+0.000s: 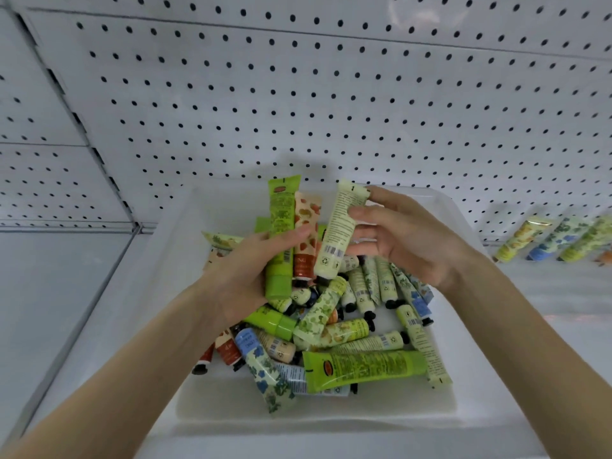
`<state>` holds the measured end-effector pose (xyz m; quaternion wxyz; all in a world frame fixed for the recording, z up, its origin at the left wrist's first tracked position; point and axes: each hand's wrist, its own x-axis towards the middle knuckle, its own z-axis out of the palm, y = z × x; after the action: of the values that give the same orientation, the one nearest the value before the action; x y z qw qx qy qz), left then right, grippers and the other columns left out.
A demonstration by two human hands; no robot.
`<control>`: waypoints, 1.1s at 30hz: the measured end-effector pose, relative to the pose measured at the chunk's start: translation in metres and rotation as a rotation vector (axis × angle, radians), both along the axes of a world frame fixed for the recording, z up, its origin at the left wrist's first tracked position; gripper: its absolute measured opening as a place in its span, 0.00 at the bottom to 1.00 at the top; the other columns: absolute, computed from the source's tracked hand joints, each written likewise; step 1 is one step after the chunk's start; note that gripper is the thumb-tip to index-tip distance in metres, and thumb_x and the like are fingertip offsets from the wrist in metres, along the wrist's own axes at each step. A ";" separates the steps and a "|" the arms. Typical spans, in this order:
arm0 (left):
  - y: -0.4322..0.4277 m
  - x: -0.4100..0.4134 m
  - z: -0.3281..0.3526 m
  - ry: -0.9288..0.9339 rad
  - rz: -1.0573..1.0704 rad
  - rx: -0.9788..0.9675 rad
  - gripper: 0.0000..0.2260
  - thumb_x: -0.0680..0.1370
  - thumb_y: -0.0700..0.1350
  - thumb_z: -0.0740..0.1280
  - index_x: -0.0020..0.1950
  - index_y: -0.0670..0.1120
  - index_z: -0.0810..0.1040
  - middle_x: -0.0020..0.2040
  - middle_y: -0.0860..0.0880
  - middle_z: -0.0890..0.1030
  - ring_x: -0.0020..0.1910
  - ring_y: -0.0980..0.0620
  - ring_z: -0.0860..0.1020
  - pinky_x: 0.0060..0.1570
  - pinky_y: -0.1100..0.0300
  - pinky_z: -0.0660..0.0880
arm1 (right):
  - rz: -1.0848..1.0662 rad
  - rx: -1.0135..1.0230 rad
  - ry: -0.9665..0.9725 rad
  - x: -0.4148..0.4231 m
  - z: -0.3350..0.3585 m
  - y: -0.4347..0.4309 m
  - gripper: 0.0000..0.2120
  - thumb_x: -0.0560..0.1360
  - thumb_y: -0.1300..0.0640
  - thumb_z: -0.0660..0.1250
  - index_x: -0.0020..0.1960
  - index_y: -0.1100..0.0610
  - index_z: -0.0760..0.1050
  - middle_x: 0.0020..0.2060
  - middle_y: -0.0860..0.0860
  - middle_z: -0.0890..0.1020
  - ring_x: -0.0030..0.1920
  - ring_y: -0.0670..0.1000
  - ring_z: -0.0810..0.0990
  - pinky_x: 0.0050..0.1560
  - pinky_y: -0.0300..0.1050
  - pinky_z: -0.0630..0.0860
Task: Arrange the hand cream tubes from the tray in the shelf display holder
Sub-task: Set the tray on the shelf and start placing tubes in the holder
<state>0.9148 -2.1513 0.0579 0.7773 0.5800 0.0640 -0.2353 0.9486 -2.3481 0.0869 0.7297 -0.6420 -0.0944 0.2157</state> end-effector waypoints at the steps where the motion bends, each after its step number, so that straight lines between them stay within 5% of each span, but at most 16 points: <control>1: -0.001 0.000 0.000 -0.001 -0.008 0.015 0.23 0.71 0.51 0.69 0.64 0.46 0.77 0.57 0.45 0.83 0.56 0.44 0.81 0.57 0.47 0.78 | -0.004 0.033 -0.020 -0.002 0.000 0.003 0.13 0.76 0.65 0.63 0.60 0.66 0.72 0.50 0.61 0.82 0.48 0.57 0.83 0.47 0.49 0.81; 6: -0.005 -0.003 0.001 -0.031 -0.009 0.022 0.19 0.68 0.46 0.70 0.58 0.43 0.79 0.52 0.44 0.84 0.51 0.46 0.83 0.54 0.46 0.79 | -0.032 0.041 -0.097 -0.005 -0.006 0.011 0.11 0.74 0.64 0.65 0.56 0.66 0.73 0.50 0.62 0.80 0.51 0.59 0.83 0.49 0.51 0.81; 10: -0.005 -0.004 0.000 -0.072 -0.004 0.087 0.20 0.66 0.45 0.72 0.57 0.44 0.79 0.51 0.44 0.85 0.54 0.41 0.82 0.56 0.42 0.77 | -0.106 -0.051 -0.167 -0.006 -0.010 0.015 0.05 0.73 0.63 0.69 0.48 0.58 0.77 0.40 0.51 0.84 0.43 0.49 0.83 0.43 0.40 0.79; 13: -0.004 -0.004 0.000 -0.106 0.005 0.089 0.20 0.66 0.45 0.72 0.57 0.44 0.79 0.49 0.45 0.85 0.48 0.45 0.84 0.45 0.51 0.82 | -0.193 -0.127 -0.219 -0.005 -0.012 0.016 0.05 0.70 0.61 0.72 0.44 0.54 0.77 0.34 0.46 0.83 0.36 0.44 0.79 0.37 0.39 0.73; 15: -0.004 -0.004 0.000 -0.135 0.027 0.127 0.23 0.65 0.48 0.74 0.58 0.44 0.78 0.49 0.44 0.85 0.50 0.43 0.83 0.51 0.45 0.80 | -0.216 -0.124 -0.225 -0.004 -0.013 0.015 0.08 0.69 0.61 0.73 0.45 0.56 0.75 0.33 0.46 0.83 0.35 0.45 0.78 0.34 0.39 0.72; 17: -0.003 -0.003 0.000 -0.201 0.073 0.192 0.24 0.63 0.49 0.77 0.56 0.45 0.79 0.49 0.44 0.85 0.52 0.37 0.82 0.57 0.37 0.75 | -0.242 -0.105 -0.214 -0.001 -0.013 0.011 0.09 0.69 0.60 0.73 0.47 0.57 0.75 0.34 0.48 0.81 0.33 0.46 0.76 0.34 0.38 0.73; 22: 0.002 -0.002 0.007 -0.327 0.217 0.134 0.26 0.59 0.49 0.74 0.55 0.45 0.78 0.48 0.46 0.85 0.45 0.47 0.85 0.37 0.59 0.81 | -0.329 -0.241 -0.169 0.016 -0.026 -0.007 0.09 0.70 0.58 0.73 0.49 0.57 0.79 0.43 0.54 0.81 0.40 0.49 0.79 0.41 0.37 0.78; 27: 0.005 0.000 0.006 -0.330 0.274 0.113 0.23 0.57 0.51 0.75 0.50 0.46 0.80 0.47 0.45 0.86 0.46 0.46 0.84 0.43 0.54 0.82 | -0.361 -0.629 -0.227 0.034 -0.068 -0.015 0.14 0.68 0.54 0.75 0.52 0.56 0.80 0.48 0.52 0.82 0.49 0.50 0.81 0.55 0.44 0.78; 33: 0.006 0.001 0.007 -0.322 0.275 0.118 0.22 0.58 0.51 0.74 0.50 0.46 0.80 0.47 0.45 0.86 0.47 0.46 0.84 0.44 0.53 0.82 | -0.398 -0.766 -0.210 0.046 -0.095 -0.020 0.28 0.67 0.46 0.75 0.62 0.60 0.75 0.53 0.53 0.79 0.54 0.51 0.77 0.57 0.45 0.74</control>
<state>0.9156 -2.1455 0.0648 0.7671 0.6402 0.0310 -0.0272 0.9943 -2.3676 -0.0084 0.4528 -0.8902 0.0443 0.0239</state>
